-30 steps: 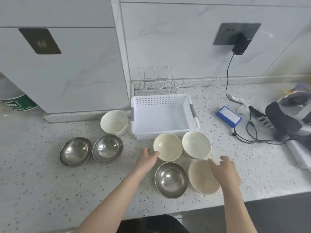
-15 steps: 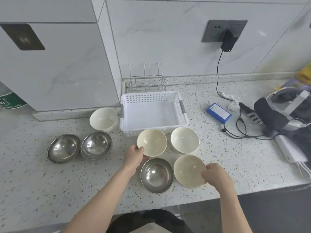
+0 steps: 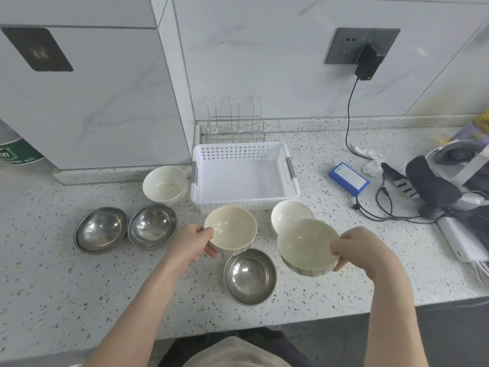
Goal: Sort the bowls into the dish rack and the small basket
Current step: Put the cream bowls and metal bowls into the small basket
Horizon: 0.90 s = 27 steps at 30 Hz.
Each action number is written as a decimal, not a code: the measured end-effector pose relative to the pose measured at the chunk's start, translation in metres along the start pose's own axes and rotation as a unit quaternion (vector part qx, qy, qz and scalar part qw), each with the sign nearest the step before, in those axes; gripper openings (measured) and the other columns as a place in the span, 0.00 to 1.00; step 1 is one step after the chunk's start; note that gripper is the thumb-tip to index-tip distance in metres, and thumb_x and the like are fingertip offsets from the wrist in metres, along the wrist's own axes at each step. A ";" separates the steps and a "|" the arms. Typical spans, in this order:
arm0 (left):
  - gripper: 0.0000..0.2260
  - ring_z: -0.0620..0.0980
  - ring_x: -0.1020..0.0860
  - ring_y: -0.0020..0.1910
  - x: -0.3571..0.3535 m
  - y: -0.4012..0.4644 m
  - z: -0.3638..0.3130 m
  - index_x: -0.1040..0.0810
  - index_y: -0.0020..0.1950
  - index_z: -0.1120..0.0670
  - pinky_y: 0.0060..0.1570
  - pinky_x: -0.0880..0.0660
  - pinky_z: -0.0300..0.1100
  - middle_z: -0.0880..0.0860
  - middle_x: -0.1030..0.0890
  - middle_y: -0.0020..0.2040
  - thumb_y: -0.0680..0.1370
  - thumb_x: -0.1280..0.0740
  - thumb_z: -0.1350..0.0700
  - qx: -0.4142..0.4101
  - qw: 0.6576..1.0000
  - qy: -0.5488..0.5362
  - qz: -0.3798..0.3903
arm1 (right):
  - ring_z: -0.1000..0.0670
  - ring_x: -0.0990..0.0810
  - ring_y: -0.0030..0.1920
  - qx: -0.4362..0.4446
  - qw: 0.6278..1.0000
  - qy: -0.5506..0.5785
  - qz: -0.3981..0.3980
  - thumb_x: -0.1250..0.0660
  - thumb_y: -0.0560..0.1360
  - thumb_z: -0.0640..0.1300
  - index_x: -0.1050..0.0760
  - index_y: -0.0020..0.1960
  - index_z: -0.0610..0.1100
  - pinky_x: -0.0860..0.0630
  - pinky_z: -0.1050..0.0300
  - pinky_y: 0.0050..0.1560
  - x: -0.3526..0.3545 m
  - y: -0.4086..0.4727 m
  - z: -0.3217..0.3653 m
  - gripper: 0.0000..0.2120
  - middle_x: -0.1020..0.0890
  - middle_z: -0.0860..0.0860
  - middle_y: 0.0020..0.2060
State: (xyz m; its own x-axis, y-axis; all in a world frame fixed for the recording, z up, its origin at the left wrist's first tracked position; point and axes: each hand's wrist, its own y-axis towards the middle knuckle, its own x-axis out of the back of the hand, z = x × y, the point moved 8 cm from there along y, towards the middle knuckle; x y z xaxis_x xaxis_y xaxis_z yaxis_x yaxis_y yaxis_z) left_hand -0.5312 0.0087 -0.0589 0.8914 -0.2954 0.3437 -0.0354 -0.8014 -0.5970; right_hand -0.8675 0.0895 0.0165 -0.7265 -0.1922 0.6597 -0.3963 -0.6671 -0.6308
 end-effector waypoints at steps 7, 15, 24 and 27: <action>0.07 0.42 0.35 0.18 0.016 0.009 -0.025 0.22 0.48 0.60 0.21 0.41 0.35 0.58 0.15 0.32 0.77 0.39 0.60 -0.019 0.999 -0.037 -0.007 | 0.48 0.35 0.36 0.054 0.991 0.117 -0.023 0.37 0.67 0.36 0.22 0.42 0.30 0.29 0.49 0.45 0.000 0.022 0.048 0.10 0.16 0.44 0.27; 0.08 0.45 0.39 0.21 0.041 0.035 -0.040 0.22 0.51 0.59 0.22 0.41 0.36 0.58 0.15 0.33 0.77 0.39 0.60 -0.008 0.995 -0.088 -0.053 | 0.51 0.34 0.30 0.142 0.969 0.192 -0.064 0.37 0.69 0.39 0.22 0.35 0.34 0.37 0.57 0.32 -0.006 0.070 0.121 0.09 0.17 0.48 0.25; 0.09 0.44 0.41 0.19 0.071 0.052 -0.030 0.22 0.51 0.59 0.18 0.44 0.36 0.61 0.15 0.34 0.76 0.40 0.61 0.013 0.977 -0.177 -0.121 | 0.54 0.23 0.37 0.149 0.966 0.209 -0.035 0.39 0.72 0.44 0.28 0.57 0.47 0.33 0.58 0.33 -0.059 0.135 0.187 0.14 0.16 0.51 0.28; 0.09 0.43 0.41 0.19 0.077 0.053 -0.027 0.22 0.51 0.59 0.17 0.43 0.34 0.62 0.16 0.35 0.77 0.41 0.62 0.011 0.969 -0.206 -0.137 | 0.53 0.21 0.40 0.151 0.969 0.196 -0.009 0.40 0.72 0.44 0.30 0.63 0.47 0.30 0.57 0.34 -0.080 0.149 0.200 0.18 0.16 0.50 0.30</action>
State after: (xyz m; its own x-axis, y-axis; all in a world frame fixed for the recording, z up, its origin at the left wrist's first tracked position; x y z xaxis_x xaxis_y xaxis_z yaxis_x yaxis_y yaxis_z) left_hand -0.4765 -0.0706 -0.0442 0.9707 0.1629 0.1765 0.2340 -0.8079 -0.5409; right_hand -0.7564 -0.1384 -0.0491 -0.9021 0.0699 0.4258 -0.2711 -0.8596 -0.4332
